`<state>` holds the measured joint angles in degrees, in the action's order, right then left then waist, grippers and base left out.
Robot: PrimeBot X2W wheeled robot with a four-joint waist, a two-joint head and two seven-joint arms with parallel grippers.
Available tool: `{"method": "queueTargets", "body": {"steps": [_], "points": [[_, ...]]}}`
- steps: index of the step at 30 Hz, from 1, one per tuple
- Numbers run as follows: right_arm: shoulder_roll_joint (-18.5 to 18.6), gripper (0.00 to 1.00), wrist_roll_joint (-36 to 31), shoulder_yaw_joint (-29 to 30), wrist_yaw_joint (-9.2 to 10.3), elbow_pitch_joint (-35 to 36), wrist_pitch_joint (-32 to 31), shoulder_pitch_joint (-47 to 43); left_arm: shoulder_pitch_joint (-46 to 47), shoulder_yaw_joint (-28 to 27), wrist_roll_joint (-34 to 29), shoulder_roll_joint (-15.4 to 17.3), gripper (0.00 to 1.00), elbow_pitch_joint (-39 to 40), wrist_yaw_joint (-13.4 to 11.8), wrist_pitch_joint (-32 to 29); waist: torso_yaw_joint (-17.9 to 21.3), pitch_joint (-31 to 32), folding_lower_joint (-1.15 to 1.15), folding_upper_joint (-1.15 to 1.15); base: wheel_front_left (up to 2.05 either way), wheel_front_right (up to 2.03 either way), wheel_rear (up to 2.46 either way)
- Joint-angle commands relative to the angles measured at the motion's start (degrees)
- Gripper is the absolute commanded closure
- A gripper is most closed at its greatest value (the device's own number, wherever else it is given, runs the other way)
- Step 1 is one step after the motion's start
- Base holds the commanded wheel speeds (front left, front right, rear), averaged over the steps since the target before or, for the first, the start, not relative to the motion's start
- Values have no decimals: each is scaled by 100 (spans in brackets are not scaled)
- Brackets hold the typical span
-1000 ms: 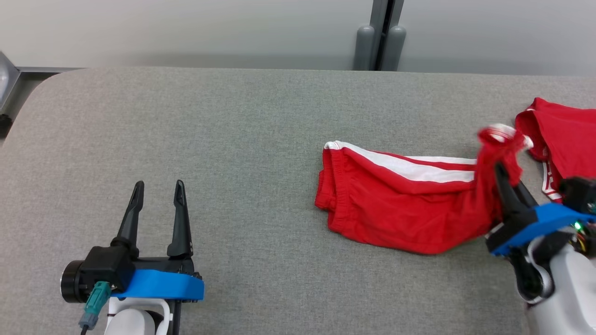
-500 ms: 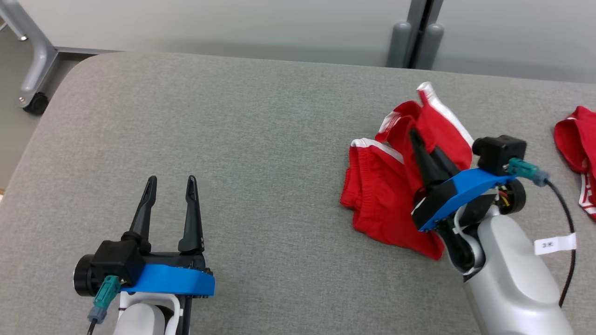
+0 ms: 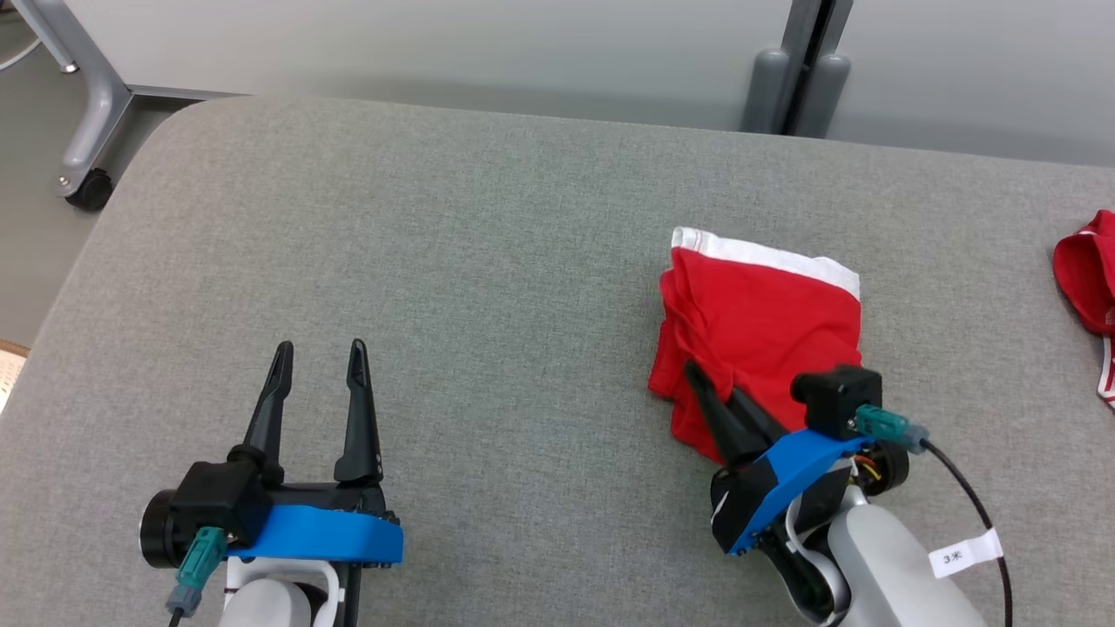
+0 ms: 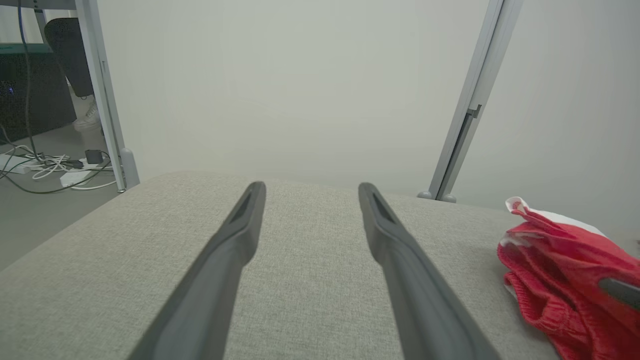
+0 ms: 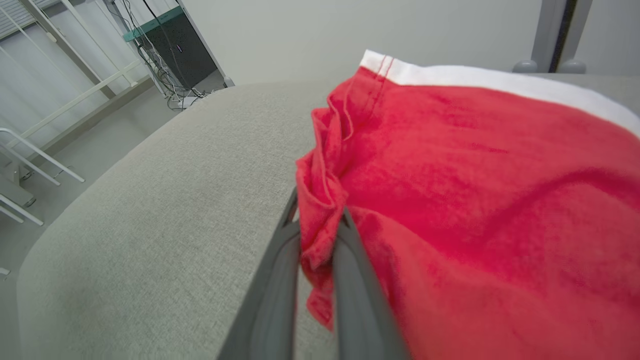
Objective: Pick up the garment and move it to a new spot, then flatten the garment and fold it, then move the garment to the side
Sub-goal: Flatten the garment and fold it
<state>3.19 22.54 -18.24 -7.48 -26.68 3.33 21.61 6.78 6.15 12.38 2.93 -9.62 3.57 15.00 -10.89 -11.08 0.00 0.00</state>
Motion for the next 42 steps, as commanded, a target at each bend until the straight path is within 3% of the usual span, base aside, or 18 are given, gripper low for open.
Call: {"method": "queueTargets", "body": {"steps": [1, 5, 6, 7, 8, 9, 15, 20, 29, 30, 42], "points": [[19, 100, -1, -71, -4, 11, -31, -112, -24, -11, 8, -7, 0, 1, -9, 25, 8, -4, 0, 0, 0, 0, 0], [8, 100, 99, -235, -4, -147, 19, -208, 76, 71, 17, -7, 0, -36, -9, 25, -4, -8, 0, 0, 0, 0, 0], [6, 87, 108, -289, -4, -196, 35, -216, 84, 76, 16, -7, 0, -39, -9, 25, -2, -6, 0, 0, 0, 0, 0], [5, 63, 103, -334, -4, -241, 70, -206, 88, 78, 14, -7, 0, -42, -9, 25, 2, -4, 0, 0, 0, 0, 0], [5, 26, 75, -390, -4, -287, 117, -181, 92, 76, 8, -7, 0, -45, -9, 25, 9, 0, 0, 0, 0, 0, 0], [3, 0, 72, -445, -4, -327, 154, -156, 90, 67, -1, -7, 0, -47, -11, 25, 26, 5, 0, 0, 0, 0, 0], [75, 0, -72, -675, -4, -405, 550, -12, 43, -17, -52, -7, 0, -101, 33, 25, 225, 98, 0, 0, 0, 0, 0], [170, 0, -246, -529, -4, -146, 907, -2, 26, -103, -107, -5, 0, -142, 64, 25, 519, 254, 0, 0, 0, 0, 0], [349, 0, -699, 482, -4, 622, 1066, -431, -43, -304, -194, 59, 0, -267, 57, 25, 1050, 467, 0, 0, 0, 0, 0], [311, 0, -830, 1009, -4, 968, 1038, -717, -103, -375, -234, 115, 0, -279, 29, 25, 1214, 538, 0, 0, 0, 0, 0], [87, 0, -1054, 1998, -4, 1859, 738, -1641, -431, -497, -318, 186, 0, -122, -166, 25, 1264, 747, 0, 0, 0, 0, 0]]}}
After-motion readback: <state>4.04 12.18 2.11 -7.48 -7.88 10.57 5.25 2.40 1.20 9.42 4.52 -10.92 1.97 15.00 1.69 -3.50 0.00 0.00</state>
